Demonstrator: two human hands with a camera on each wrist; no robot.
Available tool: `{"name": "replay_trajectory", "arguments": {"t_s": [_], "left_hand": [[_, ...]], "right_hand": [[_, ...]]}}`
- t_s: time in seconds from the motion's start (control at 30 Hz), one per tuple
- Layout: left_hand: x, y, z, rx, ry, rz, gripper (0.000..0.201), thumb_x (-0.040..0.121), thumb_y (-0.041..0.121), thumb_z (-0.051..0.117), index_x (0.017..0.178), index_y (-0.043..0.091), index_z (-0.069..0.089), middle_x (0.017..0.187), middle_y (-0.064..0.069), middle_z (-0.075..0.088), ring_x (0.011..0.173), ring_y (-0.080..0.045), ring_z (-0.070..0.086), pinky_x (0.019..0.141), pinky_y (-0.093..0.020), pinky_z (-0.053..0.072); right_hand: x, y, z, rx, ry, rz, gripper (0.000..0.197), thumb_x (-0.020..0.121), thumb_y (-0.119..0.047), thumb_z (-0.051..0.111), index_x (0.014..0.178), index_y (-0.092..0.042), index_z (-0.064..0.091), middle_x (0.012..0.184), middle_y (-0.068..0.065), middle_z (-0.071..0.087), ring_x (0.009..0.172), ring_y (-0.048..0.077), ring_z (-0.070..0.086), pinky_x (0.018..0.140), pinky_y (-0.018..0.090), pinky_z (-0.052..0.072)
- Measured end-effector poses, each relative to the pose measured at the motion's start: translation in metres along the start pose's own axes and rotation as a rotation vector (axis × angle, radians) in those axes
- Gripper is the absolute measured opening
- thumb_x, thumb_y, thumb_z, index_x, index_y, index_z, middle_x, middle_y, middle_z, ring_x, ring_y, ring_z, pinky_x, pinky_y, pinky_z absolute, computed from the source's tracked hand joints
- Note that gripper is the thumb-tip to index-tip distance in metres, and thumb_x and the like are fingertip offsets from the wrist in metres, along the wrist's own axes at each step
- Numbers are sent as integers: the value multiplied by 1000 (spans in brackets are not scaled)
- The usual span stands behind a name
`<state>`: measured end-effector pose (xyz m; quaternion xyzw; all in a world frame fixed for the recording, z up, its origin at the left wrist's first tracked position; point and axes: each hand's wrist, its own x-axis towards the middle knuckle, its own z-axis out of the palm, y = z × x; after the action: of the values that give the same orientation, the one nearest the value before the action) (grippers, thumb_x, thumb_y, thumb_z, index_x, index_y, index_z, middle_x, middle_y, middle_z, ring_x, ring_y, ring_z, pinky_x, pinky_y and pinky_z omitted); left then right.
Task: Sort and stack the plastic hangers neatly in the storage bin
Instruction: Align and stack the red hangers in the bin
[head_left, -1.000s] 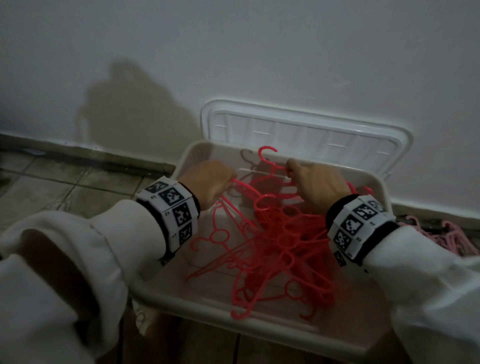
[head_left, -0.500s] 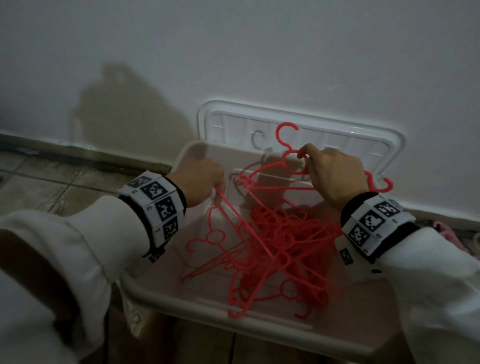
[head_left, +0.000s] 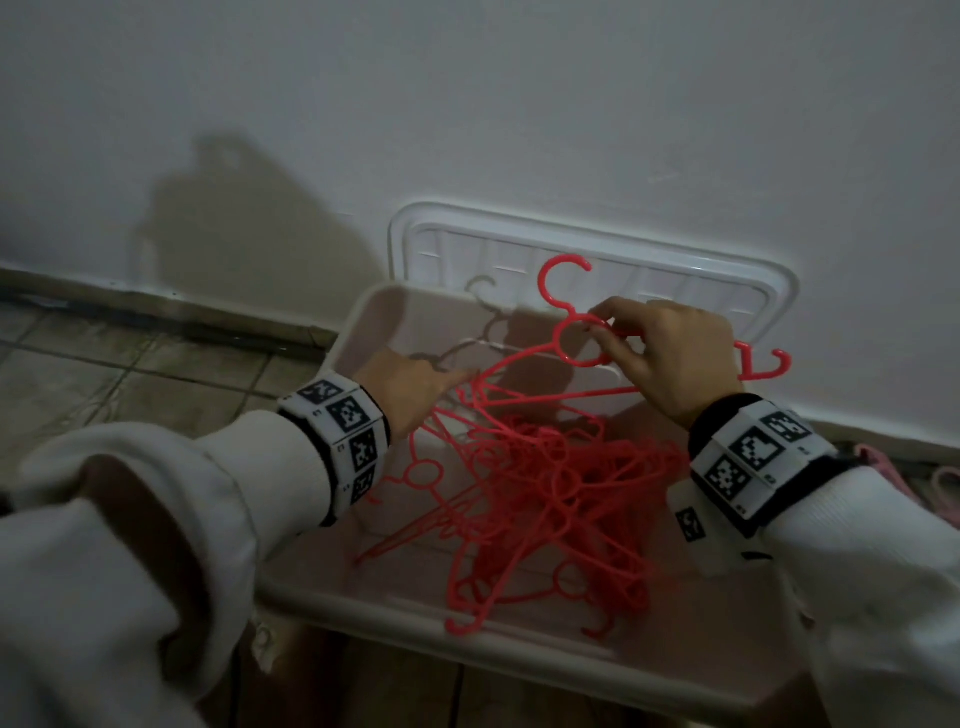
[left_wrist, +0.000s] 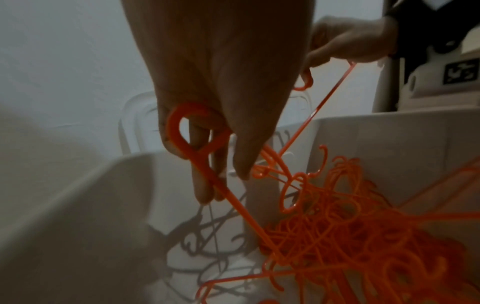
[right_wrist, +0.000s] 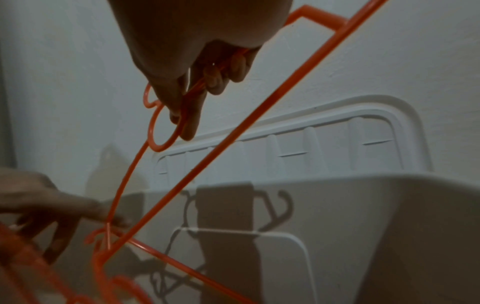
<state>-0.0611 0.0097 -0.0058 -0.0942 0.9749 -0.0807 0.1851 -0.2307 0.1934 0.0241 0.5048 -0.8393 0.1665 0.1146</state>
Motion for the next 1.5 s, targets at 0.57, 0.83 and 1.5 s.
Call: {"name": "replay_trajectory", "arguments": {"t_s": [0.57,0.83,1.5], "left_hand": [[19,32,-15,145,90,-7,35,95,11,38,121,25,57,110,-5,67,102,-27,64,76,-33,49],[13,11,-20,-186,31,64,29,96,33,46,121,24,58,114,-4,65,110,-24,59,83,-27,43],[-14,-18,-49,-203,207,-91,36,97,40,37,96,19,66,55,10,42,87,-25,62,71,-29,42]], "right_hand": [[-15,8,-3,-251,-73,9,9,76,-23,70,83,-16,69,55,15,60,49,34,60,49,28,39],[-14,29,-20,-327,-131,398,26,100,-24,33,113,-9,49,94,22,65,86,40,62,61,35,32],[-24,15,-10,-387,-350,375,24,100,-25,35,112,-10,49,97,16,65,88,35,63,66,33,34]]}}
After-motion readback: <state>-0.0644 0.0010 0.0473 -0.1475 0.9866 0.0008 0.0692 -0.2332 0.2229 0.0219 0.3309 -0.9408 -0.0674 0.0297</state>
